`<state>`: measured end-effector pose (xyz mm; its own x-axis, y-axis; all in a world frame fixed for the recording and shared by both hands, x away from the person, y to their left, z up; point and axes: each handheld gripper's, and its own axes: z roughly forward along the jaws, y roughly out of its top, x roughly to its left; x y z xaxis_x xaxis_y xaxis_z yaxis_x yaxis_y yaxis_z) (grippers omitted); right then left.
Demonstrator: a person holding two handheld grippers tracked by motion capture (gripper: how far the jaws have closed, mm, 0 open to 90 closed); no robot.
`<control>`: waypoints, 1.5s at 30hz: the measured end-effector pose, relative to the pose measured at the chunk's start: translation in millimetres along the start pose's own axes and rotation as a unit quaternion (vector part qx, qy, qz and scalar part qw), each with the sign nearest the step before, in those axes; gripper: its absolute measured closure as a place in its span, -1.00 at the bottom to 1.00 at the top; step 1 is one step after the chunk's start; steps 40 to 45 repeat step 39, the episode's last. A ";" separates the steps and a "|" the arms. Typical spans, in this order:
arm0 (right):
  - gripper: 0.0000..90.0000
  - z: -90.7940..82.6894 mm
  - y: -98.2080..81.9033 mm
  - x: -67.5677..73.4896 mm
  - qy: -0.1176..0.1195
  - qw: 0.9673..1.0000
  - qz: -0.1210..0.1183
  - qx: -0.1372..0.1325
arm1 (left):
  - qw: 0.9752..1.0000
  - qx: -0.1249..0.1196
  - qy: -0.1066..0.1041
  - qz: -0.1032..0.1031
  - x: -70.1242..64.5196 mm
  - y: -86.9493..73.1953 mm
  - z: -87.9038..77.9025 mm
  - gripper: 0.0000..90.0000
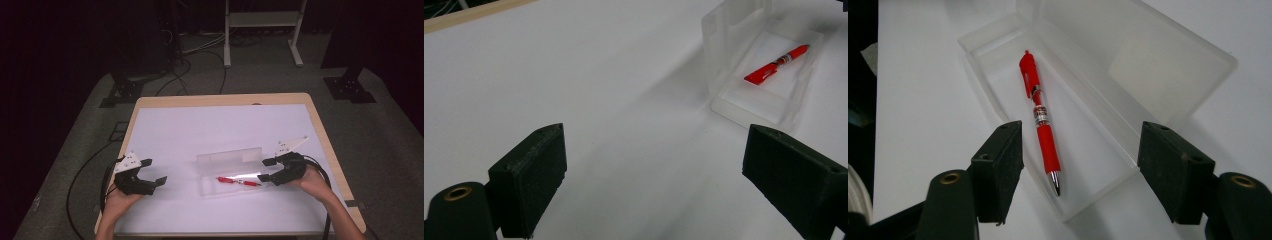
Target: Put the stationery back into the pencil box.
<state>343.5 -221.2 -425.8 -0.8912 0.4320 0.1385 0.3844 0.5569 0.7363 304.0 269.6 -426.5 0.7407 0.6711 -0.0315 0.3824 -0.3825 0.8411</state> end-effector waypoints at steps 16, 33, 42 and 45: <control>-0.25 -24.0 -26.9 -1.6 -0.033 0.999 0.023 -0.008 | 1.000 0.002 -0.002 0.002 -1.2 0.2 1.0 -0.78; -0.25 -42.4 -58.3 -0.1 -0.055 0.997 0.049 -0.003 | 1.000 -0.003 -0.002 0.001 -2.2 0.1 0.3 -0.78; -0.27 -55.1 -84.7 6.8 -0.067 0.995 0.076 -0.020 | 1.000 -0.005 -0.004 0.005 -3.8 2.7 1.5 -0.78; -0.27 -55.1 -84.7 6.8 -0.067 0.995 0.076 -0.020 | 1.000 -0.005 -0.004 0.005 -3.8 2.7 1.5 -0.78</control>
